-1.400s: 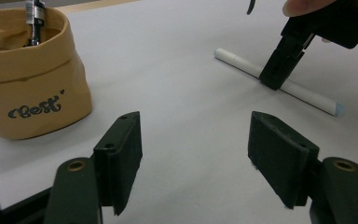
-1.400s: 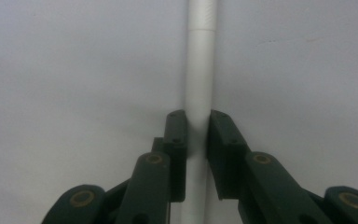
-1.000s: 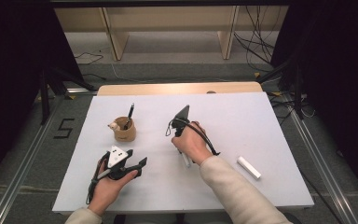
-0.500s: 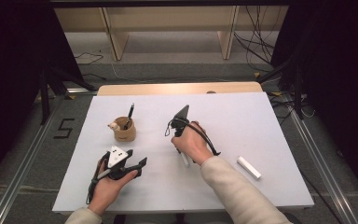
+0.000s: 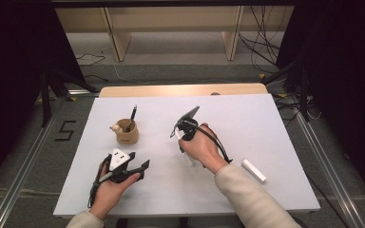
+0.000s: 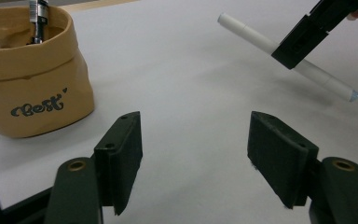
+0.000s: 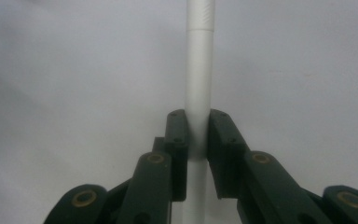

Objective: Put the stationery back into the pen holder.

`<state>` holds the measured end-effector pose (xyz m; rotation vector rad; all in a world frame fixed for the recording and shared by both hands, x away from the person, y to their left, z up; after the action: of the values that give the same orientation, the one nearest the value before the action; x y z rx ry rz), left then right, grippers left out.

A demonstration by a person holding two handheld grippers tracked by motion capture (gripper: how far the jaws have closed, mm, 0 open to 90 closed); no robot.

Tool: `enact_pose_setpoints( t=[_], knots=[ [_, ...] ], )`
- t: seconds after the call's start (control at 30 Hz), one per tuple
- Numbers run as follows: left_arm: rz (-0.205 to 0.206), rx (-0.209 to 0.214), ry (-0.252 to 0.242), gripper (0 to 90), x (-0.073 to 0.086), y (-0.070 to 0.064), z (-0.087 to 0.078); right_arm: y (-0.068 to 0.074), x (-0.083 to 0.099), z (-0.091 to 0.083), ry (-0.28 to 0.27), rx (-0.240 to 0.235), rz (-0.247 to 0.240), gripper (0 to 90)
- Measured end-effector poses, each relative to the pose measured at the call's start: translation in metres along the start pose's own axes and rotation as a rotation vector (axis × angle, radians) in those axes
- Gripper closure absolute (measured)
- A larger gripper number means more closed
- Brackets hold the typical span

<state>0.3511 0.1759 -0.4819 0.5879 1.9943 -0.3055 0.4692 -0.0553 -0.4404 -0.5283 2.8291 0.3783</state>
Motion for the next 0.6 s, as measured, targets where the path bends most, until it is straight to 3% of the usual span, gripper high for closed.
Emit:
enact_pose_setpoints(
  t=[0.27, 0.6],
  knots=[
    [-0.013, 0.001, -0.012, 35.9, -0.003, -0.001, 0.000, -0.010, 0.020, -0.017, -0.141, -0.115, -0.054, 78.7],
    [-0.010, 0.008, -0.031, 37.1, -0.008, -0.004, 0.002, -0.023, 0.041, -0.021, -0.299, -0.161, -0.119, 78.7]
  ],
)
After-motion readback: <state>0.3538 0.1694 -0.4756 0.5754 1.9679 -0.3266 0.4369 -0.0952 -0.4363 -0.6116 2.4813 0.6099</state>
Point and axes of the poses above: each handheld gripper's, and its own axes: z roughly forward along the jaws, x roughly out of its underside, y roughly to its left, the point moved 1 cm from there along z, roughly forward along the jaws, and after that the axes turned 6 degrees about z, right-handed, at the moved point
